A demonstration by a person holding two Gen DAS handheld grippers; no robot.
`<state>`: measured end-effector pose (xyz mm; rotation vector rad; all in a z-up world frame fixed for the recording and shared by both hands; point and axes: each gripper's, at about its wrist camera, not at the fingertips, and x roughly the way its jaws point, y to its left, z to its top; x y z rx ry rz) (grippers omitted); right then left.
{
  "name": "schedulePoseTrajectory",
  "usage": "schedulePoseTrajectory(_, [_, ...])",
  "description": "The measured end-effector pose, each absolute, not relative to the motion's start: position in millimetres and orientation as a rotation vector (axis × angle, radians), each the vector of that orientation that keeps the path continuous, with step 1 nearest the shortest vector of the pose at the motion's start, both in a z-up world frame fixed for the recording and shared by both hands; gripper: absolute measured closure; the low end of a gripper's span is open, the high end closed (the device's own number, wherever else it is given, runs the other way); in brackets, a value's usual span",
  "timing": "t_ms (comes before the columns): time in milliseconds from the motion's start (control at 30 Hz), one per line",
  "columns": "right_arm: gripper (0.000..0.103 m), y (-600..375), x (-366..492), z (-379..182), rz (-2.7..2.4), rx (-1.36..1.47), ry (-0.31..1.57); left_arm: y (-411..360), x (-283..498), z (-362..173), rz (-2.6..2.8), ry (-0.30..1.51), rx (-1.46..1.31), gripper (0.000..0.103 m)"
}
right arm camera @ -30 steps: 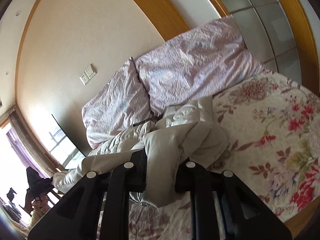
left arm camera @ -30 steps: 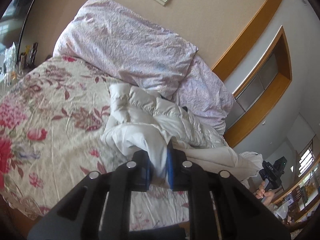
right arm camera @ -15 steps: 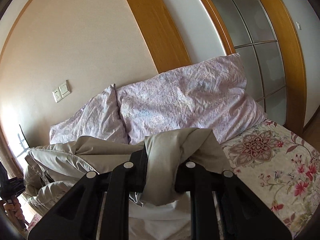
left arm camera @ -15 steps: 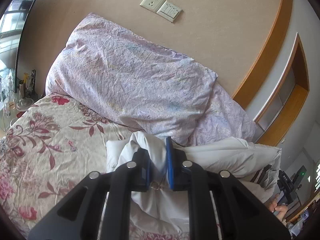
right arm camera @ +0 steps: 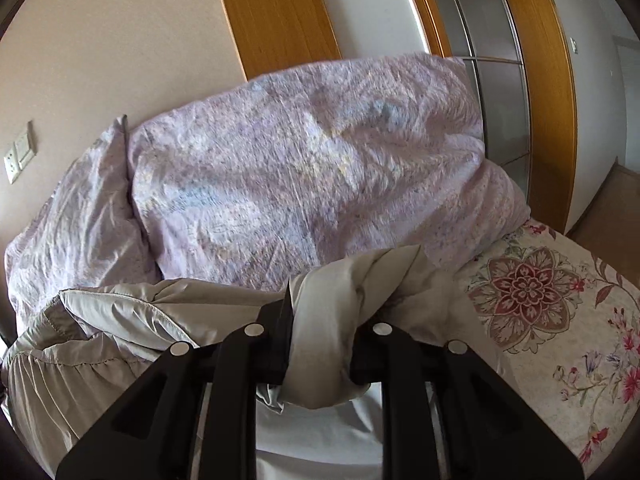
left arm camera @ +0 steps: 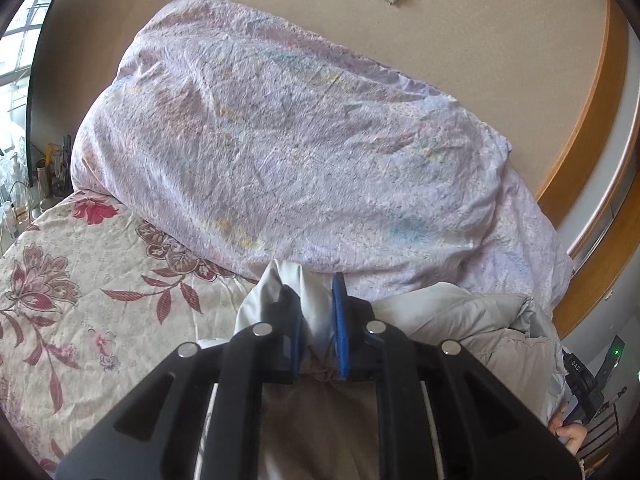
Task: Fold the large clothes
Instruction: 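Grasp the jacket hem with both grippers and lift it, then fold the hem up toward the collar and press it down with both grippers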
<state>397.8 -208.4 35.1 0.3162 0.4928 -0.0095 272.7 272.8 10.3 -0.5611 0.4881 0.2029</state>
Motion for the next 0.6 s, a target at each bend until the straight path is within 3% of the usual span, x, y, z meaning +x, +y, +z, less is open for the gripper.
schedulePoseTrajectory(133, [0.076,-210.6,430.2,15.6,-0.063,0.391,0.595,276.5,297.5,-3.0,0.226,0.499,-0.562,0.084])
schedulePoseTrajectory(200, [0.066,-213.8,440.3,8.8,-0.065,0.431,0.626,276.3,308.2,-7.8,0.24,0.511,-0.559,0.073])
schedulePoseTrajectory(233, [0.063,-216.3,442.1,6.9,-0.06,0.458,0.633,276.7,311.7,-9.0,0.249,0.513,-0.559,0.053])
schedulePoseTrajectory(267, [0.058,-219.6,443.5,5.6,-0.052,0.491,0.634,277.3,313.5,-8.9,0.279,0.506,-0.554,0.026])
schedulePoseTrajectory(333, [0.052,-226.6,442.9,6.4,-0.022,0.554,0.618,278.9,311.4,-5.3,0.328,0.461,-0.54,0.004])
schedulePoseTrajectory(467, [0.034,-239.6,427.3,21.1,0.005,0.631,0.516,279.1,304.2,6.6,0.323,0.425,-0.525,0.004])
schedulePoseTrajectory(600, [0.033,-221.2,395.0,53.5,0.021,0.427,0.363,259.4,279.8,28.2,0.317,0.378,-0.436,0.004])
